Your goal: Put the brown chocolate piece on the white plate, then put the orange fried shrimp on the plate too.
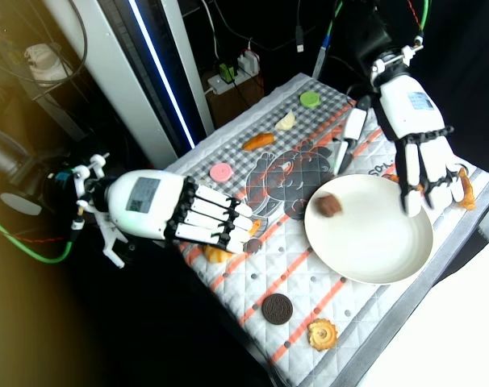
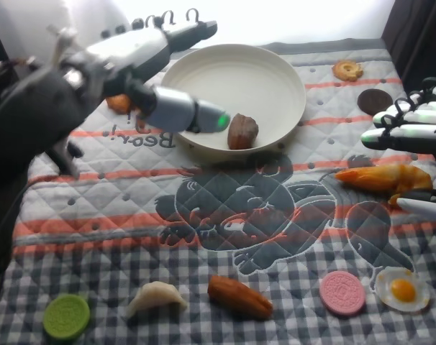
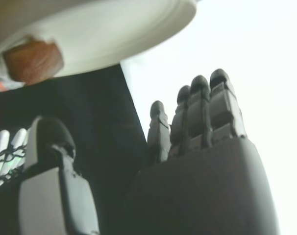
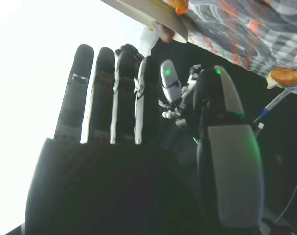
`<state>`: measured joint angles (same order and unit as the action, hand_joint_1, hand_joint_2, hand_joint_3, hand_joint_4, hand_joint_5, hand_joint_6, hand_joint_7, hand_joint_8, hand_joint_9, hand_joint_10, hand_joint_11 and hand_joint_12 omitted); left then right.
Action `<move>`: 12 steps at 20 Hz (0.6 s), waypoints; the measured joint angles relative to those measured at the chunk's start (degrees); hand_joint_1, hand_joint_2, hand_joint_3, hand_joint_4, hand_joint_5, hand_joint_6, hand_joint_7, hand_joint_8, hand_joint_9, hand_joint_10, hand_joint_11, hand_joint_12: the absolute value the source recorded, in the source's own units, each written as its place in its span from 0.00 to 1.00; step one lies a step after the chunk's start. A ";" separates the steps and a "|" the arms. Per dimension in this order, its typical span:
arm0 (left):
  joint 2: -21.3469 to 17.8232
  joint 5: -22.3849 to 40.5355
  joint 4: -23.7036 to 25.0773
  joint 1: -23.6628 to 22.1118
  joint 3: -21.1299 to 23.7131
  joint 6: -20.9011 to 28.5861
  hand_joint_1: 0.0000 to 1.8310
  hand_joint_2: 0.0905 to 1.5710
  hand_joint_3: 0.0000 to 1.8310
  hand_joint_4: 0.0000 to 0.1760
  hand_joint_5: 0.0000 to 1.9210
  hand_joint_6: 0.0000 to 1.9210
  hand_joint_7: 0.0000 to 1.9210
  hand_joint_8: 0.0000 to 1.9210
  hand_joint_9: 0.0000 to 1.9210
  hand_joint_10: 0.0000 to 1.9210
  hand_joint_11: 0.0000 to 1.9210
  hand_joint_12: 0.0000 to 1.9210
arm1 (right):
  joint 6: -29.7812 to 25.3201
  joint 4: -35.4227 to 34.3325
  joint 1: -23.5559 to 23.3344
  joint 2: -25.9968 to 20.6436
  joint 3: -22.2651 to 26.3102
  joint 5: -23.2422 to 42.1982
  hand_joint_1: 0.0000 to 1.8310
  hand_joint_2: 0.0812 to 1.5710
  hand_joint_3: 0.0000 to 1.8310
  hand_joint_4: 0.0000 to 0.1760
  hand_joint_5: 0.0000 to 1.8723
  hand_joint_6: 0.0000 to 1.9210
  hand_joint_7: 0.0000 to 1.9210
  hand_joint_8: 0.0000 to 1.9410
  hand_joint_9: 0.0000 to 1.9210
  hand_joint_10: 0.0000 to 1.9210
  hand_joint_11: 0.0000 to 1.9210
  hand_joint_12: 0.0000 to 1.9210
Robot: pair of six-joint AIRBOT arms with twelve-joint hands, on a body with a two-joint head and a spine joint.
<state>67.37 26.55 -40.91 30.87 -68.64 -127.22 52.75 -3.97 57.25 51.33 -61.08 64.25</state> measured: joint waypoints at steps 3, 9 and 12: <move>-6.25 7.23 8.17 4.92 6.38 15.50 0.40 0.53 0.00 1.00 0.00 0.00 0.00 0.00 0.00 0.00 0.00 0.00 | 0.00 -1.25 -1.44 1.38 -1.51 -0.55 0.44 0.73 0.00 0.38 0.30 0.00 0.28 0.00 0.25 0.00 0.13 0.26; -13.40 20.28 18.32 13.09 11.58 40.68 0.48 0.51 0.00 1.00 0.00 0.00 0.00 0.00 0.00 0.00 0.00 0.00 | 0.00 -1.88 -4.37 5.27 -5.31 -6.93 0.40 0.69 0.00 0.48 0.31 0.00 0.30 0.00 0.27 0.00 0.09 0.38; -13.75 23.43 19.47 14.75 12.87 43.21 0.43 0.52 0.00 1.00 0.00 0.00 0.00 0.00 0.00 0.00 0.00 0.00 | -0.04 -2.99 -4.37 5.84 -6.69 -10.34 0.51 0.67 0.00 0.32 0.35 0.00 0.33 0.00 0.32 0.00 0.14 0.38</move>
<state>53.63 49.98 -21.43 45.63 -55.77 -84.01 52.71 -6.96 52.88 57.17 -67.77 53.91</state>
